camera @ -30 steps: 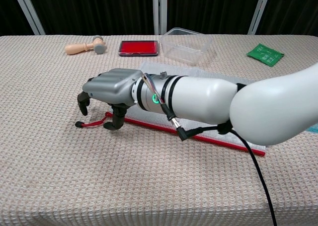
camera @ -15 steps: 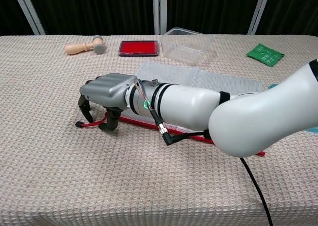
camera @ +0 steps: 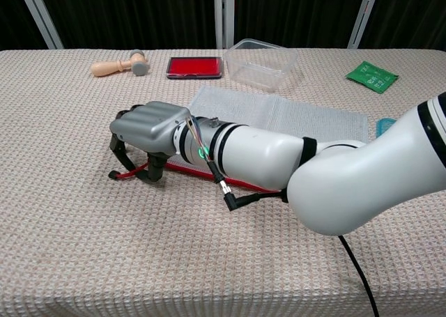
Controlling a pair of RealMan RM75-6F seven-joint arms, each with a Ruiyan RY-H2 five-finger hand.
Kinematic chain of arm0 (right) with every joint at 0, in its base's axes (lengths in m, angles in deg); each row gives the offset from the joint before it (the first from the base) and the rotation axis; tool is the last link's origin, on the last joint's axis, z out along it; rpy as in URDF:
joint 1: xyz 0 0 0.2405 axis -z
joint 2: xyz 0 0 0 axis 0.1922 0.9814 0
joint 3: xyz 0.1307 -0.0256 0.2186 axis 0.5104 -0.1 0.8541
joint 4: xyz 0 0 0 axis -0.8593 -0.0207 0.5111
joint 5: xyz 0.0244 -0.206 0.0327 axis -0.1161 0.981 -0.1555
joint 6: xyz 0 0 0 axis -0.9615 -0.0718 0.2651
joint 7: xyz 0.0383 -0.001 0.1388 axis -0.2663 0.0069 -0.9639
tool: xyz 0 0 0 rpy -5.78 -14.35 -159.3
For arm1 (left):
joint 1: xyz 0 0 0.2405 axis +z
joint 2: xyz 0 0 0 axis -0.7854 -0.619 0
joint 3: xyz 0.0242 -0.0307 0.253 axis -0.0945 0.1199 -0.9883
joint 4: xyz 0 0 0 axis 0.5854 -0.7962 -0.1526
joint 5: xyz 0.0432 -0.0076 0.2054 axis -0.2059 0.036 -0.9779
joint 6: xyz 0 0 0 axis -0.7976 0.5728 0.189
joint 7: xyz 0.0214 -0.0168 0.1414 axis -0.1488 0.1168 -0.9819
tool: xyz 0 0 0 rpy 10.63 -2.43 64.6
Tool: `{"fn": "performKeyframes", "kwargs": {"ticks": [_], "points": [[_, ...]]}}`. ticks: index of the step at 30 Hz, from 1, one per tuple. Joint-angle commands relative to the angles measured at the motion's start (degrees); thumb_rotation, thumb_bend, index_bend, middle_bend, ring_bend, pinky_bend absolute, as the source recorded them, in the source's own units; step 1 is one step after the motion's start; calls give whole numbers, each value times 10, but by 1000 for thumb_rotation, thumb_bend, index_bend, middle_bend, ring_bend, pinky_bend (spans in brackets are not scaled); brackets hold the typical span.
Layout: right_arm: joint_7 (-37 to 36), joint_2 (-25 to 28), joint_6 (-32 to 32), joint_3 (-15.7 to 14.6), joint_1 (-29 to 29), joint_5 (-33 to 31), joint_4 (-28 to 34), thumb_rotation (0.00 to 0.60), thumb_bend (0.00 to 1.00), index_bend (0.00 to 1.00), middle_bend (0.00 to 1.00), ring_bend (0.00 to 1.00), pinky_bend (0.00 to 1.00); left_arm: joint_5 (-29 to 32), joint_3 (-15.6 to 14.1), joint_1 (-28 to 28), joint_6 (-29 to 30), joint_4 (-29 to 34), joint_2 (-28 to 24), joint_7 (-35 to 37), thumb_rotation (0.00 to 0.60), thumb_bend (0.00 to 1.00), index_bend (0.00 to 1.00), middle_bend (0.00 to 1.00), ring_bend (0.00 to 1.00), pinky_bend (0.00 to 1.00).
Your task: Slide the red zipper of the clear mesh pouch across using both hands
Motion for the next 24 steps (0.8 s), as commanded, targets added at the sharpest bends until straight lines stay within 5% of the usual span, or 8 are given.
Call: {"fn": "performKeyframes", "kwargs": {"ticks": [1, 11, 24], "points": [[-5, -3, -8, -2, 0, 8, -4, 600, 367, 599, 268, 0, 0, 0, 0, 0, 1, -1, 0, 3, 600, 210, 277, 165, 117, 136], [-16, 35, -96, -28, 28, 74, 52, 600, 478, 771, 313, 0, 0, -19, 0, -23, -26, 0, -5, 39, 600, 210, 277, 165, 117, 135], [-64, 145, -204, -66, 59, 188, 194, 600, 520, 920, 404, 87, 37, -69, 29, -153, -139, -47, 23, 238, 600, 210, 277, 165, 117, 136]]}}
